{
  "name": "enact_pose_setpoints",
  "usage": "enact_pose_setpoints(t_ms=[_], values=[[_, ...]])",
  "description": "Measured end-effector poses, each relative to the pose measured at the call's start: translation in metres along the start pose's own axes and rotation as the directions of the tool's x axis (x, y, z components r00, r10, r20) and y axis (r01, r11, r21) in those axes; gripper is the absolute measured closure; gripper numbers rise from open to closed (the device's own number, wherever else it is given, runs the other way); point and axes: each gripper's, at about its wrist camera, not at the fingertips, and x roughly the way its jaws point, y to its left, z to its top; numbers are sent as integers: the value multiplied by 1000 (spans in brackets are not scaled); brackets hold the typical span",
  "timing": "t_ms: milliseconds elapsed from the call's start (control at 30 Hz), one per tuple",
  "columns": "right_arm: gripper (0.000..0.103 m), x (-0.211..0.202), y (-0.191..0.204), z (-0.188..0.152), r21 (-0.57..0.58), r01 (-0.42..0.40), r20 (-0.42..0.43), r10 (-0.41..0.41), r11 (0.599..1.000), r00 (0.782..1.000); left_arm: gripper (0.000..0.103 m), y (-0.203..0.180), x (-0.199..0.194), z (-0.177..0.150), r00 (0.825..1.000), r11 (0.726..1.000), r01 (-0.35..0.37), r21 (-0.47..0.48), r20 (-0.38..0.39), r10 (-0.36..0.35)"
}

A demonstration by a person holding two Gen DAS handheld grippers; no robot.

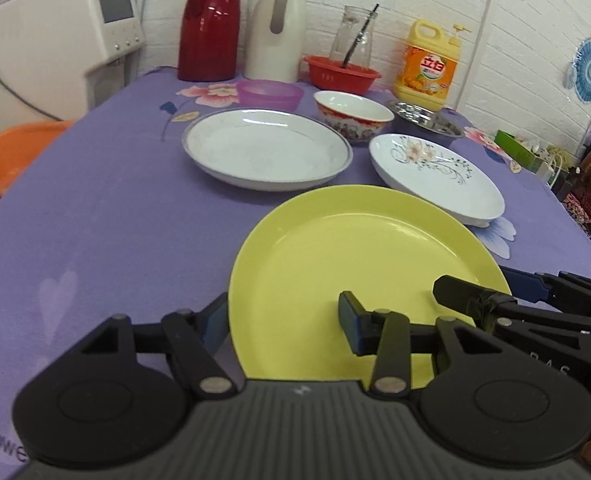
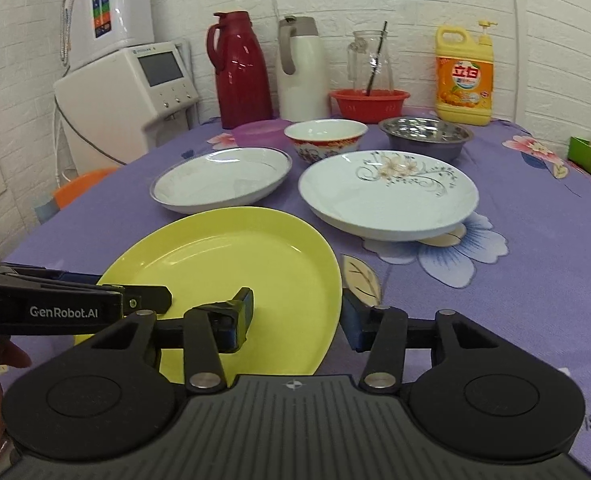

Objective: Organize plates and bowls

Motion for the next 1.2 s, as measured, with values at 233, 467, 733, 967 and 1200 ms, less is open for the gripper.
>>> enact_pose_setpoints(t_ms=[233,467,733,967,1200], values=[[9,35,34,7,-29,-95,-37,94,995,995,58,39,-2,-3,995,994,-100,-44,-8,100],[4,50,40,6,-56,-83,-69,79,995,994,49,45,14,-1,995,995,-98,-37,12,99],[0,39,9,32,45,-101,-27,103,994,994,32,65,12,15,999,990,1,-138,38,4],[0,64,5,74,-13,-121,-14,121,993,993,31,85,18,62,995,987,9,-160,101,7],[0,120,4,108,-54,-113,-12,113,992,994,31,99,58,99,996,984,-21,-177,83,36]])
